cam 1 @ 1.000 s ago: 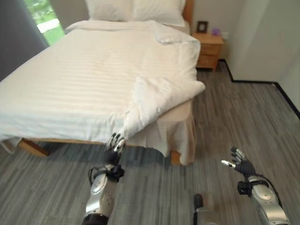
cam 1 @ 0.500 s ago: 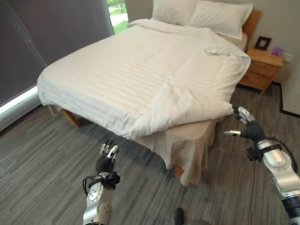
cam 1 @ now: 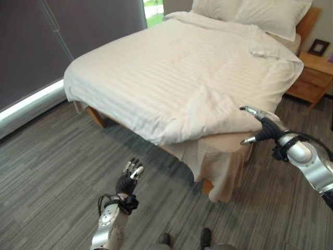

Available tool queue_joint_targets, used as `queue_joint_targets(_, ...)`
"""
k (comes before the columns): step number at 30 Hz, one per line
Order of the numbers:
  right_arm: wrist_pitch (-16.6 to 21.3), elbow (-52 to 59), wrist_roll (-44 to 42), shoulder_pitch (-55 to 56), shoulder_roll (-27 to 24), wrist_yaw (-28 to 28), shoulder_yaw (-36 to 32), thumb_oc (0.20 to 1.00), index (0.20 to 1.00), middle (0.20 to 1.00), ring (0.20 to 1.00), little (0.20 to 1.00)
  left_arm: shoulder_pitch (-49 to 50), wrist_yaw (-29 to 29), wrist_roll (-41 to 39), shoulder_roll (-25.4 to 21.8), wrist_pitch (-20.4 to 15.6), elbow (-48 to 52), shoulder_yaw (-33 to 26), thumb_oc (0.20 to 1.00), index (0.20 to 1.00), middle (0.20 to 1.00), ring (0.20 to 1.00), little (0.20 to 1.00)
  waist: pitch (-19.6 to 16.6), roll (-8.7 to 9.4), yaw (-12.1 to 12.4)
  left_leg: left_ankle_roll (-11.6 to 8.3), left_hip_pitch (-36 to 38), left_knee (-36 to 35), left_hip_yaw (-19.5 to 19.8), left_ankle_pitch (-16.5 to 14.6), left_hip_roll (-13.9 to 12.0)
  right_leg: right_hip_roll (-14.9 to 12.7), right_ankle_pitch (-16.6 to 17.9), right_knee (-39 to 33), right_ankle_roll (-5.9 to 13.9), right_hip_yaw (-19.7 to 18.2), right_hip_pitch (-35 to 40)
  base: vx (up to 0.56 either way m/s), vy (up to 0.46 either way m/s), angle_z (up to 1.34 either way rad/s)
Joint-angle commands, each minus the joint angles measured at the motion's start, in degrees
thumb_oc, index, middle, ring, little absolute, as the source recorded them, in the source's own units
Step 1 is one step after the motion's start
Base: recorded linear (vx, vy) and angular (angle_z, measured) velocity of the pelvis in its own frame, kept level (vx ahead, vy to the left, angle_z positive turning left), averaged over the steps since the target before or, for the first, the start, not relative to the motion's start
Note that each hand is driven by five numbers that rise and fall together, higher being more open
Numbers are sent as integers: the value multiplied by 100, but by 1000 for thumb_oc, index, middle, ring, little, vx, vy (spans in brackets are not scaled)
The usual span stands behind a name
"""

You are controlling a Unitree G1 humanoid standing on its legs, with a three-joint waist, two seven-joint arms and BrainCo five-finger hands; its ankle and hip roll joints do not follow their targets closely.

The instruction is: Making the bed.

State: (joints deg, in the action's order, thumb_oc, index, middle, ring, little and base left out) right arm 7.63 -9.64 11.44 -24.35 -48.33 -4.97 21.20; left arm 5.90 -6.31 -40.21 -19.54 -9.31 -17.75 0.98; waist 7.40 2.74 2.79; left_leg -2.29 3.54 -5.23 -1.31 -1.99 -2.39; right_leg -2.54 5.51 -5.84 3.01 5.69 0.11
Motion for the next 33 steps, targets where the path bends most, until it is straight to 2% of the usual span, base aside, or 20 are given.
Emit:
queue_joint_targets(1, -33, -591, 386, -952, 10, 37, 478, 1000, 1000, 1000, 1000, 1000, -92, -54, 96, -292, -160, 257, 7, 1000, 1000, 1000, 1000, 1000, -200, 222, 263, -82, 96, 23, 14, 299, 87, -397, -122, 84, 478, -112, 279, 28, 43, -3)
queue_joint_targets(4, -56, -1053, 727, -1769, -108, 15, 1154, 1000, 1000, 1000, 1000, 1000, -102, -103, 79, -306, -130, 260, 215, 1000, 1000, 1000, 1000, 1000, -151, 300, 375, -79, -5, 23, 31, 300, 109, -405, -74, 84, 508, -119, 173, -21, 27, -4)
queue_joint_targets(7, -113, -1366, 515, -2202, -102, 101, 1345, 1000, 1000, 1000, 1000, 1000, -140, -119, 25, -278, -123, 272, 364, 1000, 1000, 1000, 1000, 1000, -119, 335, 417, -101, -112, 23, 83, 333, 114, -408, -47, 84, 534, -79, 65, -23, 17, 3)
queue_joint_targets(16, -121, -1293, -485, -1623, 51, 12, 794, 1000, 1000, 1000, 1000, 1000, 32, -52, 15, -175, -97, 102, 165, 1000, 1000, 1000, 1000, 1000, -88, 350, 489, -94, -71, 23, 158, 310, 111, -401, -81, 84, 549, -23, 116, 7, 5, 8)
queue_joint_targets(22, -66, -1312, -683, -1512, -54, -109, 806, 1000, 1000, 1000, 1000, 1000, -139, -30, 1, -170, -136, 49, 194, 1000, 1000, 1000, 1000, 1000, -80, 324, 427, -137, -24, 23, 75, 290, 112, -436, -53, 84, 590, 47, 135, -5, -1, 0)
queue_joint_targets(23, -372, -1440, -2788, 457, 648, 513, -1960, 1000, 1000, 1000, 1000, 1000, 214, 758, 1342, -195, 144, -525, -616, 1000, 1000, 1000, 1000, 1000, -142, 203, 222, 127, 393, 132, 530, 107, 277, -471, 87, 333, 709, -609, -126, 15, -68, -1)
queue_joint_targets(26, -371, -2088, -2879, -226, 446, 664, -1697, 1000, 1000, 1000, 1000, 1000, 501, 570, 1218, -151, 187, -618, -510, 1000, 1000, 1000, 1000, 1000, -191, 173, 335, -14, 283, 26, 638, 239, 160, -352, 58, 84, 607, -420, 37, 57, -148, -6)
queue_joint_targets(29, -502, -3109, -2547, -1589, -253, 703, -944, 1000, 1000, 1000, 1000, 1000, 596, 505, 1035, -386, 190, -503, -398, 1000, 1000, 1000, 1000, 1000, -109, 197, 444, -135, 24, 23, 820, 335, 44, -273, 12, 84, 482, -254, -64, -33, -115, 11)
queue_joint_targets(33, -585, -4096, -2342, -3217, -651, 955, -163, 1000, 1000, 1000, 1000, 1000, 549, 505, 894, -505, 161, -480, -306, 1000, 1000, 1000, 1000, 1000, 5, 196, 482, -195, -249, 23, 939, 439, 5, -225, 26, 84, 430, -122, -243, -46, -54, 16)
